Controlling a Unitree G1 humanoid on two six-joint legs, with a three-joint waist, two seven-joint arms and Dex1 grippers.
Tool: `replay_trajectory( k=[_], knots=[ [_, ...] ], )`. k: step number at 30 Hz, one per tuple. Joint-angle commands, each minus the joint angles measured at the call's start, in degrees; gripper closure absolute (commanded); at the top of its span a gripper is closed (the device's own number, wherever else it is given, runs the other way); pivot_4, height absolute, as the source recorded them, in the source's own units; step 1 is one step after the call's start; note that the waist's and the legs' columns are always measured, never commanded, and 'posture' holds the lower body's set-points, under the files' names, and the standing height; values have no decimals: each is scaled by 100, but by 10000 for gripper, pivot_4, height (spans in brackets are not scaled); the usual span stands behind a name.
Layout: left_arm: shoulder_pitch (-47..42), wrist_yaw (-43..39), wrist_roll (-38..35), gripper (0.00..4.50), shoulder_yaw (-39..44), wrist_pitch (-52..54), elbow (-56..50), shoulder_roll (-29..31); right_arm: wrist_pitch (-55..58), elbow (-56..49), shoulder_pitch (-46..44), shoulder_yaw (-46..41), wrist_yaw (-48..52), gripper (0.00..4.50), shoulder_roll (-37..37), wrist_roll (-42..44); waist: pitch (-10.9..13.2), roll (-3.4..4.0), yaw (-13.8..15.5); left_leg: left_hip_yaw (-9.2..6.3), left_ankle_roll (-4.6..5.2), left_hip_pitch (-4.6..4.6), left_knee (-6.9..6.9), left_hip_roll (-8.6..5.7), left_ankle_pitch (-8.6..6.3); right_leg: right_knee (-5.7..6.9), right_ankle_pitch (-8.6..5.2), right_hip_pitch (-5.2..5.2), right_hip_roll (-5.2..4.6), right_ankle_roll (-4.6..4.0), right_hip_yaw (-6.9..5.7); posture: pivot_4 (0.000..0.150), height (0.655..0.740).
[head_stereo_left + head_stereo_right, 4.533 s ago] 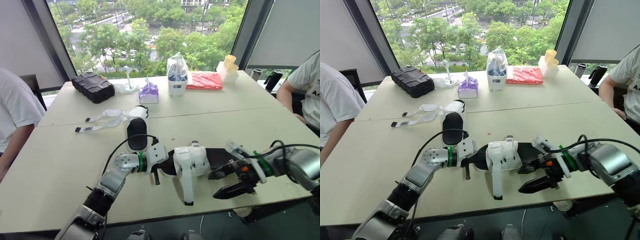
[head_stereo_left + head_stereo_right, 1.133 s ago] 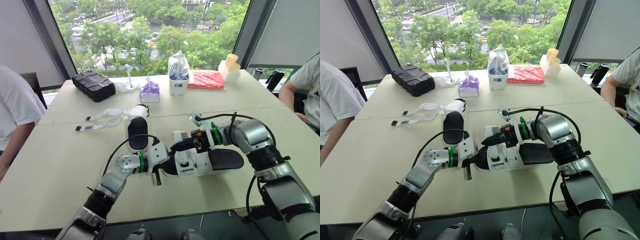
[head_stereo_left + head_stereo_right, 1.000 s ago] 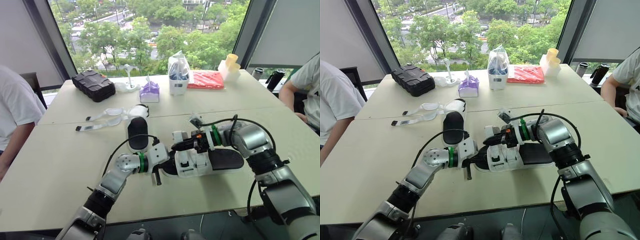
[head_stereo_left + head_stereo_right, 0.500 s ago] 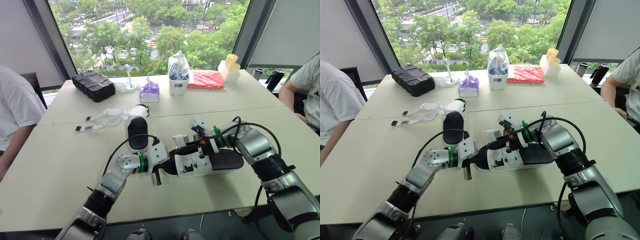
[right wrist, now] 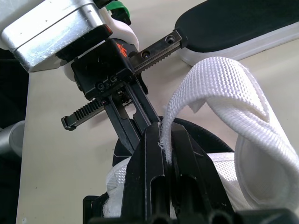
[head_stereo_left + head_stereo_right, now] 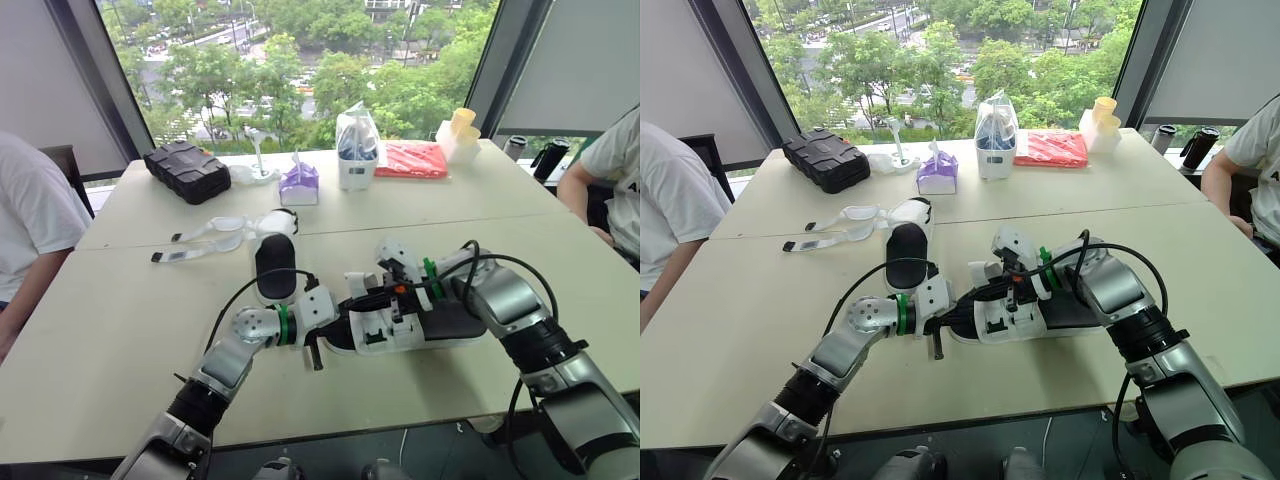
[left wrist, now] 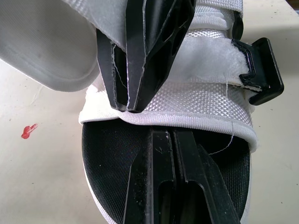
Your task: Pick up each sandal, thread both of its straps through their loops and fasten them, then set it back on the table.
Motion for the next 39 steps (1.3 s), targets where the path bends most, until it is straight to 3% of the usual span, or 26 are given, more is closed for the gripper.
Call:
replay_trajectory(
  k=[1,18,21,28,32,39],
  knots=[
    [57,-10,100,45000,-117,55,80,14,45,-295,12,-172,66,44507,-51,123,0,0,0,1,0,0,0,0,0,0,0,0,0,0,0,1500,7400],
    [31,-17,92,45000,-108,45,100,10,-141,-1008,505,-25,260,44507,-405,27,0,-1,4,0,0,0,0,1,0,-1,0,1,-1,0,-1,1500,7400],
    [27,-17,92,45000,-106,43,102,9,-164,-1017,529,-16,267,35985,-435,-17,0,-1,2,0,0,0,1,0,0,-1,0,2,-1,0,-1,1500,7400],
    [24,-22,95,45000,-109,45,106,12,-140,-1155,483,23,506,719,-710,-50,0,-1,1,0,0,0,3,1,0,-2,0,4,-1,0,-2,1500,7400],
    [24,-27,94,45000,-109,34,119,15,288,-1492,321,-343,660,293,-1026,312,1,-2,5,0,0,-1,4,1,0,-3,-1,4,-1,1,-2,1500,7400],
    [-38,-41,100,45000,-120,-37,231,-26,1364,-1359,28,-540,396,293,-915,799,1,-2,12,-5,0,-1,5,3,-1,-5,-1,6,-2,-1,-3,1500,7400]
  ],
)
